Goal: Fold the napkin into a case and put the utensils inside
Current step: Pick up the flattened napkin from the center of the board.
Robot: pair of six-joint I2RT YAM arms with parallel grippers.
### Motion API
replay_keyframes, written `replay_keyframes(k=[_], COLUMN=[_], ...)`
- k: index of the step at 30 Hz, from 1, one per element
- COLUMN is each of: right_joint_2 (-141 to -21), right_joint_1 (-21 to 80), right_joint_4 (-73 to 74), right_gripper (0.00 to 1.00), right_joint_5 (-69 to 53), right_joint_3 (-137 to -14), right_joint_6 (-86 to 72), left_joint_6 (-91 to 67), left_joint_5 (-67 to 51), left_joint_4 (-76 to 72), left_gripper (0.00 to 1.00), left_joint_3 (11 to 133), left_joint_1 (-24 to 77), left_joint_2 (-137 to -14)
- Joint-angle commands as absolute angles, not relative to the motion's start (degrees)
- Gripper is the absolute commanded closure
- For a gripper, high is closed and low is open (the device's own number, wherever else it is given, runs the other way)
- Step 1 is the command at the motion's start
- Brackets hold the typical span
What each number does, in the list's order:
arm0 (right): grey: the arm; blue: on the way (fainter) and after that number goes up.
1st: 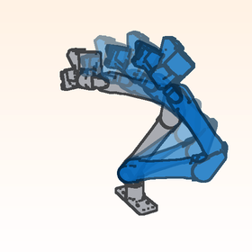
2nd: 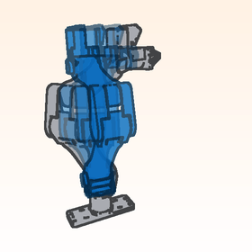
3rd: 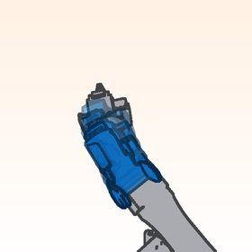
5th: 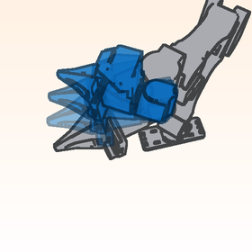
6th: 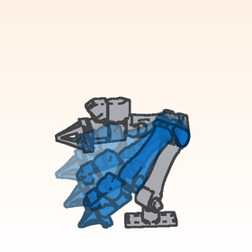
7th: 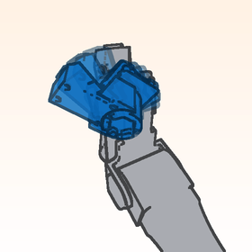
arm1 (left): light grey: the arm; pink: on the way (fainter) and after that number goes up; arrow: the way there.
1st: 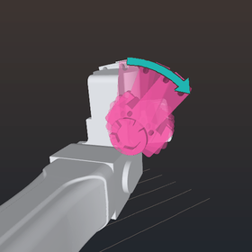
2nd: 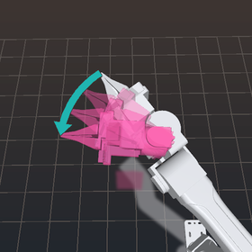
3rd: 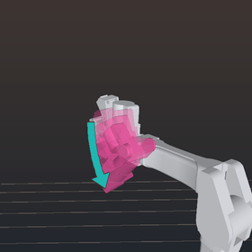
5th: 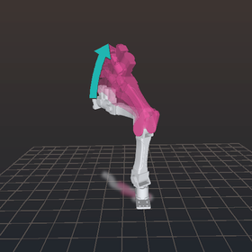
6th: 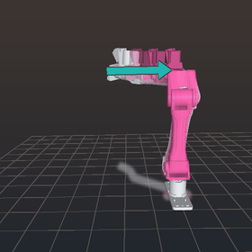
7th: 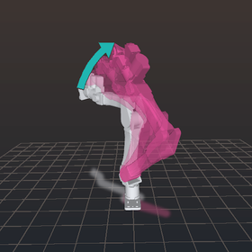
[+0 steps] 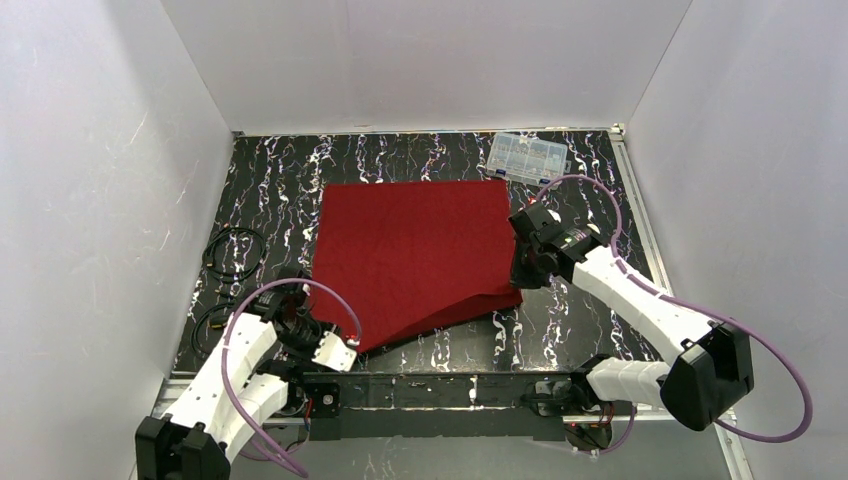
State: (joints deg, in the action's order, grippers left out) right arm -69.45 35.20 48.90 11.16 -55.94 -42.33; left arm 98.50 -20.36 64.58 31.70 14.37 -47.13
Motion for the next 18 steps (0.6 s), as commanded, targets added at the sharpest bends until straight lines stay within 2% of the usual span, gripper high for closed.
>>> replay_keyframes(k=[1, 16, 18], right_joint_2=[-69.54, -74.10, -74.33], right_joint_1=[33.89, 28.06, 27.95], right_joint_4=[46.34, 40.49, 40.07], right_gripper=[0.99, 0.99, 0.99], right_joint_5=[9.07, 7.52, 7.27], right_joint_3=[-56.25, -55.79, -55.58], right_joint_6=[-40.28, -38.06, -38.03], left_joint_6=[101.53, 101.35, 99.92], left_joint_5=[-20.84, -22.23, -23.49], left_joint_4=[64.30, 65.49, 65.48], left_gripper=[0.61, 0.53, 0.41], left_joint_3=[29.67, 30.92, 32.03], left_joint_1=[14.50, 14.45, 14.48], left_joint_2=[-48.42, -49.22, -49.45])
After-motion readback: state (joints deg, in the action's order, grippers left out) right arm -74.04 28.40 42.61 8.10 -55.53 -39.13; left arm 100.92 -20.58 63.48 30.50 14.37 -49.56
